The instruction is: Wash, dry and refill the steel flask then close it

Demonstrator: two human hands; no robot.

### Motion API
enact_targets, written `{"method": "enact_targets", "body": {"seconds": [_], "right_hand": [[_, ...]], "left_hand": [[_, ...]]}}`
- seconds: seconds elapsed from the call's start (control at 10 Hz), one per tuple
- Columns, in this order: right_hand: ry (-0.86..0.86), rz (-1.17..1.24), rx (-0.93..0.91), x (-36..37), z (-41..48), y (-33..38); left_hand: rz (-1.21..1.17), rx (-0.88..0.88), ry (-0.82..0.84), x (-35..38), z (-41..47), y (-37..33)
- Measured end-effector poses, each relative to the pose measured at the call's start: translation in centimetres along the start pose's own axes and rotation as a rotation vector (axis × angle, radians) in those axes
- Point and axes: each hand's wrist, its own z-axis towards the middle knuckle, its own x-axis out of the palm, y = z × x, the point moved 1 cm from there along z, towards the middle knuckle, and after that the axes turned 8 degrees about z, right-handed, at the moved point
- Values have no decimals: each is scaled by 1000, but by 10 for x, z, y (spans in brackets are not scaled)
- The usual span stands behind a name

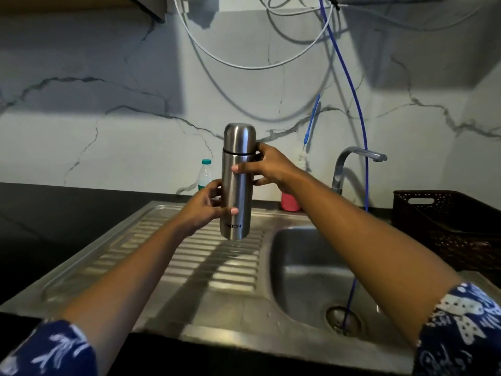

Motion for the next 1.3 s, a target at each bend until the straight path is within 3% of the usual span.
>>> {"method": "enact_targets", "body": {"seconds": [0.4, 1.1, 1.3], "right_hand": [[-32, 16, 106, -37, 126, -108], [-25, -21, 139, -27, 145, -136], [-119, -279, 213, -21, 118, -113]], "left_hand": [[-10, -74, 32, 22, 139, 95], [8, -174, 5, 27, 148, 111], [376, -439, -200, 28, 140, 82]]}}
